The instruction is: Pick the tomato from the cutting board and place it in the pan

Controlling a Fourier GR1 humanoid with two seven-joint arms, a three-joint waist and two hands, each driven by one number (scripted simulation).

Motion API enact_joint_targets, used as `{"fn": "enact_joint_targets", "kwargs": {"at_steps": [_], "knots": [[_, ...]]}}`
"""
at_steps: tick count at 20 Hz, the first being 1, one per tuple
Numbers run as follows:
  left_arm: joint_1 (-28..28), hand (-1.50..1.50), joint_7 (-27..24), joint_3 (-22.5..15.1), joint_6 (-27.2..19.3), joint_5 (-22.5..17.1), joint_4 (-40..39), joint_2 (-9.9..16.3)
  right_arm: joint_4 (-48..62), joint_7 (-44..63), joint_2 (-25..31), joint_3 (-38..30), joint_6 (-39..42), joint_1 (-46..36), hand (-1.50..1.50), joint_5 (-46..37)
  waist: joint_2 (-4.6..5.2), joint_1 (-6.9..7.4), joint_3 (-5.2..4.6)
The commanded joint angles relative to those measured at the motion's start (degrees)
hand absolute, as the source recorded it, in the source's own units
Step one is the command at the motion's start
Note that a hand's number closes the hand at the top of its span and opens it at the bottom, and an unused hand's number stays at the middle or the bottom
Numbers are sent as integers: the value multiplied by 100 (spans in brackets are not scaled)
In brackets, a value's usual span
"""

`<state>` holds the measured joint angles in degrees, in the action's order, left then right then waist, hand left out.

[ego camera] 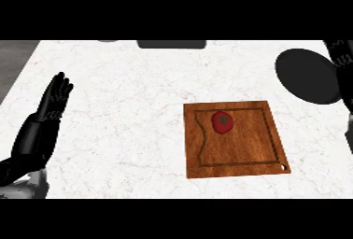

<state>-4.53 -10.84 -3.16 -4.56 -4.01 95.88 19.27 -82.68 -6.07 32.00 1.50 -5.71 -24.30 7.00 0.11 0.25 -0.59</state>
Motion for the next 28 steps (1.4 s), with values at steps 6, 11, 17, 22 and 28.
{"fn": "enact_joint_targets", "kwargs": {"at_steps": [6, 11, 17, 22, 28], "knots": [[-353, 0, 1186, -501, 382, 174, -527, 145, 2141, 1510, -820, 491, 730, -606, -150, 504, 241, 374, 81], [-501, 0, 1873, -586, 545, -90, -692, -2, 2806, 958, -1009, 1257, -1049, -340, 150, -1683, 99, 181, 78], [-405, 0, 2161, -419, 549, 46, -447, -19, 3558, 705, -1077, 1192, -67, -633, -150, -1662, 3, 41, 61], [-471, 0, 2233, -489, 574, 46, -418, -28, 3428, 2063, -721, 2115, 626, -1229, -150, -2520, -10, 103, 55], [-525, 0, 2186, -433, 569, 42, -508, -101, 3507, 3480, -844, 2514, 2639, -2277, -150, -2397, -13, 115, 47]]}}
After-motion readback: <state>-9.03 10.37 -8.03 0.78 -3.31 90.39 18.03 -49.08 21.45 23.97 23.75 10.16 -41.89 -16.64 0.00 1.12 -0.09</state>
